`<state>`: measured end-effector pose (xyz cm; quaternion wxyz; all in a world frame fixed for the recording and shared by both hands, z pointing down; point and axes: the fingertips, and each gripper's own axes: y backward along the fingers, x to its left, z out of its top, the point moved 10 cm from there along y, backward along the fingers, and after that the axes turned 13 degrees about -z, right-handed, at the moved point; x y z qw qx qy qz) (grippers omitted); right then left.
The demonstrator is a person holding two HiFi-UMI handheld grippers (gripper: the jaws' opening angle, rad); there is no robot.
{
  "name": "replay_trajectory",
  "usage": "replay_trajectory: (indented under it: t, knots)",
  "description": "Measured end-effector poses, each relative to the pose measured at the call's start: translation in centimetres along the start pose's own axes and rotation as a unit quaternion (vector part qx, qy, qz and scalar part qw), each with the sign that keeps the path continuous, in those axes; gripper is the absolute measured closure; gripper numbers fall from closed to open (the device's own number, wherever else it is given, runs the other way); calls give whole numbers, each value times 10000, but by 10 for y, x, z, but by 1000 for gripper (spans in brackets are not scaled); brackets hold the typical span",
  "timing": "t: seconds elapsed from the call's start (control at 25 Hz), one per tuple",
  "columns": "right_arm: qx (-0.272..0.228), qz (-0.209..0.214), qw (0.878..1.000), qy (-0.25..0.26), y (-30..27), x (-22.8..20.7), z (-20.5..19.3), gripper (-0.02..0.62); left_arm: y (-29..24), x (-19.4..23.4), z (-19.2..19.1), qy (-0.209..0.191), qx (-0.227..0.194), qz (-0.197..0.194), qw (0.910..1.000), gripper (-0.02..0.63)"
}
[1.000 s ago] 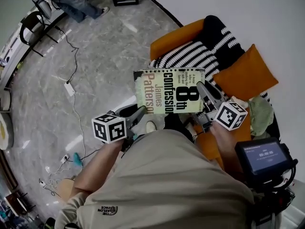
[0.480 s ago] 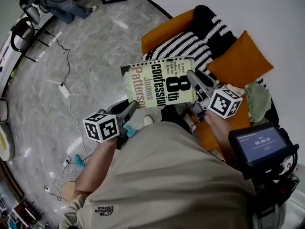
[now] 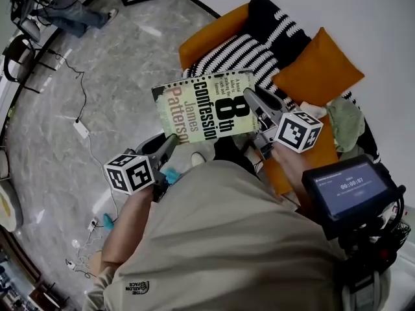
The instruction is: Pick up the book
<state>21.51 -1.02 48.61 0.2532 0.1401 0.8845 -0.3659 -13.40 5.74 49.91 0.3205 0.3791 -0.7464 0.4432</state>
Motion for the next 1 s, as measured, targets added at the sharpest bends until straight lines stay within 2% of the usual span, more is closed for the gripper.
replay_trajectory:
  t: [1.0]
  knots:
    - [-50,-10,10000,-14,-2,0,0,463,-1,2,2,16,36,-12,10000,506]
